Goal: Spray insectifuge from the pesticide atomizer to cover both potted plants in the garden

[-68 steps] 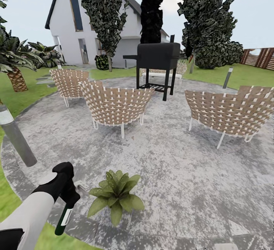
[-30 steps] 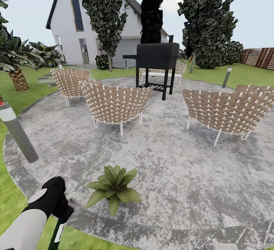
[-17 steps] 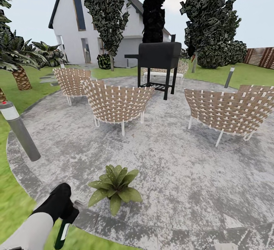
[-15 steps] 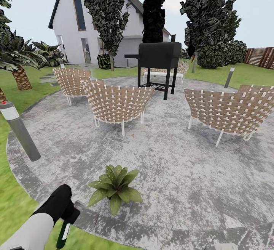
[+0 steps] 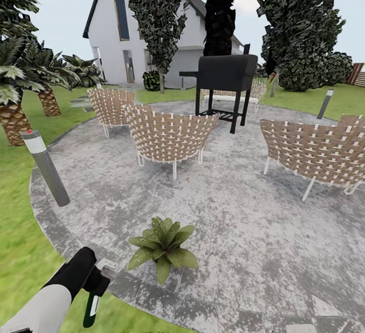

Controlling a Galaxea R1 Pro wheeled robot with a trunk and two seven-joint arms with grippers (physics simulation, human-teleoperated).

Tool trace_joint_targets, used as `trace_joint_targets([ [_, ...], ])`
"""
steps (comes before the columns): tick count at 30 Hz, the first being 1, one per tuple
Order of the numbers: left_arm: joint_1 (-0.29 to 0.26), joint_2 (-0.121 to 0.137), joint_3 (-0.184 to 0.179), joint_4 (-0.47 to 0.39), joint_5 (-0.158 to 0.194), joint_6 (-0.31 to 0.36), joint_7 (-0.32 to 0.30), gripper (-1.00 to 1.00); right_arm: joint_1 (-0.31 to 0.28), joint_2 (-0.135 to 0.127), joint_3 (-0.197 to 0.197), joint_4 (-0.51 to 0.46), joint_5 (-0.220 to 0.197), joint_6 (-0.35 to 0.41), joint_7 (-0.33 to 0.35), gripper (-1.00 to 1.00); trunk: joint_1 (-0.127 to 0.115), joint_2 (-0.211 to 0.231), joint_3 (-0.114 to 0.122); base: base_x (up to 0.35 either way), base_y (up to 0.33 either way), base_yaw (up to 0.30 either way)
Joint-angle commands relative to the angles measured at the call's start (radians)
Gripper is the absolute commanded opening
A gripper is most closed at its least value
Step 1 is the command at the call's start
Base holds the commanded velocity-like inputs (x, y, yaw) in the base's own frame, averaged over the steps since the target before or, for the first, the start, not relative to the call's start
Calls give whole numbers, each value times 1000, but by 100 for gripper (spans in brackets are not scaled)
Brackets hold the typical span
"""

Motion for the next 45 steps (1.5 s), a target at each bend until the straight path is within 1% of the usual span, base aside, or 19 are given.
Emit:
trace_joint_targets([
  [1, -1, -2, 6, -1, -10, 1, -11, -100, -1, 0, -6, 2, 11, -3, -5, 100, 0, 0, -2, 0, 0, 247],
  [8, -2, -2, 5, -1, -10, 4, -9, -100, -1, -1, -6, 2, 11, -3, -5, 100, 0, 0, -3, 25, -40, 66],
  [14, -2, -3, 4, -1, -12, 5, -6, -100, -1, -1, -6, 2, 11, -3, -5, 100, 0, 0, -3, 85, -234, 2],
  [19, -1, -4, 4, -1, -14, 5, -4, -100, -1, -1, -6, 2, 11, -3, -5, 100, 0, 0, -3, -45, -266, 12],
  [27, -1, -4, 3, -1, -16, 6, -1, -100, -1, 0, -6, 2, 11, -4, -5, 100, 0, 0, -3, -173, -231, 244],
  [34, -2, -6, 1, -1, -15, 5, 0, -100, -1, -1, -6, 2, 11, -4, -5, 100, 0, 0, -3, 131, -250, 214],
  [37, -2, -20, 0, 0, -14, 4, -1, -100, -1, -1, -6, 2, 12, -3, -5, 100, 0, 0, -3, 86, -67, 22],
  [38, -1, -30, 0, 0, -15, 4, -1, -100, -1, -2, -6, 2, 13, -3, -5, 100, 0, 0, -3, 23, -18, 6],
  [40, -1, -60, -1, 1, -19, 2, -1, -100, -1, -2, -6, 2, 13, -3, -5, 100, 0, 0, -3, 9, -7, 2],
  [42, -1, -97, -2, 0, -23, 1, 0, -100, -1, -3, -6, 2, 14, -3, -5, 100, 0, 0, -3, 2, -2, 1],
  [44, -1, -116, -2, 0, -26, 2, 0, -100, -1, -3, -6, 2, 14, -3, -5, 100, 0, 0, -3, 1, 0, 0],
  [45, -2, -121, -2, 0, -25, 2, -1, -100, -1, -3, -6, 2, 14, -3, -5, 100, 0, 0, -3, 0, 0, 0],
])
